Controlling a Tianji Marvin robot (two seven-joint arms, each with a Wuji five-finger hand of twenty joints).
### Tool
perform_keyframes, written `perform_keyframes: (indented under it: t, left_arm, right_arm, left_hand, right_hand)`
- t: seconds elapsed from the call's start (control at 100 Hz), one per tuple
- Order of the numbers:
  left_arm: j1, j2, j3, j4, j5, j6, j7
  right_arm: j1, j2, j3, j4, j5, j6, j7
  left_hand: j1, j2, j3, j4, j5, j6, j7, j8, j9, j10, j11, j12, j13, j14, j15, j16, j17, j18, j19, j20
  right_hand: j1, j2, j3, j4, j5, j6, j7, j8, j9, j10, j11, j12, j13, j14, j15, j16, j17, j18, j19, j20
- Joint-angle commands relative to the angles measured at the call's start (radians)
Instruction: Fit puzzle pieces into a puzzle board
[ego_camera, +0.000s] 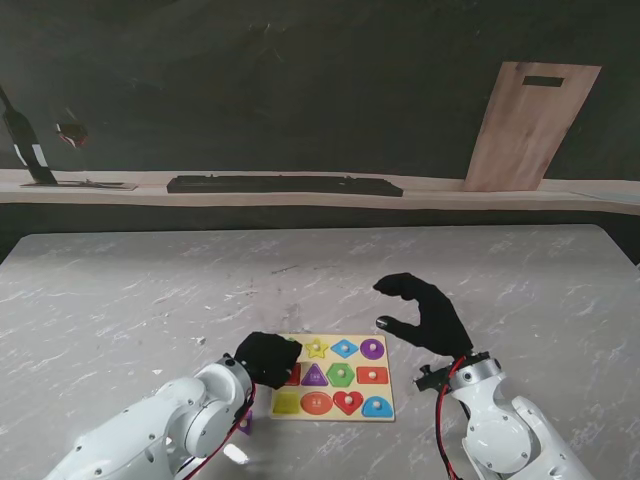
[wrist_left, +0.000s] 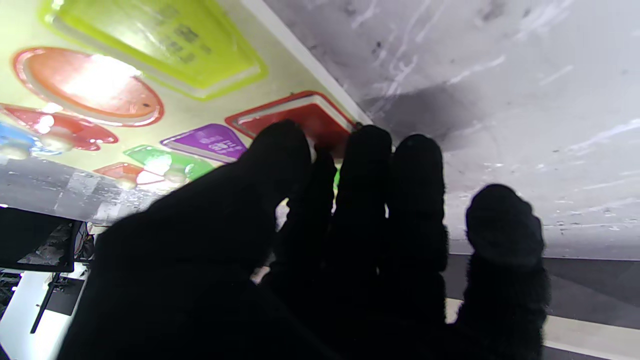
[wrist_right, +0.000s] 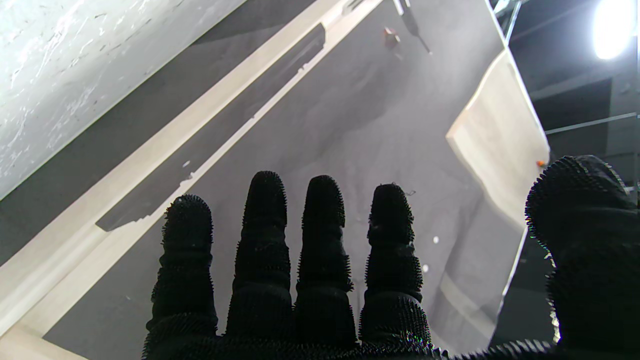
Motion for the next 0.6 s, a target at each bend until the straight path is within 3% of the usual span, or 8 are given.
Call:
perform_keyframes:
  t: [0.0,0.59]
  left_arm:
    - [0.011,-0.001,-0.001,0.007,-0.006,0.000,0.006]
    - [0.022,-0.008,-0.010,0.012,-0.016,-0.037,0.052]
  right_arm:
    - [-0.006,-0.006,-0.002,-0.004,-0.003,-0.004,-0.003]
    - [-0.008,-0.006,-0.001,-0.006,-0.005,-0.004,-0.006]
  left_hand:
    - [0.015,-0.012,0.039,-0.007,-0.002,-0.013,0.061,0.025,-0.008,0.011,0.014,0.010,0.009,-0.047,0.019,0.005,0.001,-0.141,0.043,0.019]
    - [0.026,0.020,0.009,-0.002,-0.031,-0.033,0.065,0.030,-0.037,0.000,0.008,0.022,-0.021,-0.058,0.010,0.006,-0.022,-0.167,0.030,0.010]
  right_hand:
    - [-0.029,0.018,-0.020,0.005,0.008,-0.027,-0.006,0.011,0.014,0.001,-0.003,0.008,0.022,-0.001,0.003,0.010,-0.013,0.005,0.006,0.022]
    - [-0.031,0.018,-0.020,0.005,0.007,-0.026,-0.007,0.009,0.014,0.001,-0.003,0.007,0.023,0.000,0.003,0.010,-0.013,0.004,0.005,0.023]
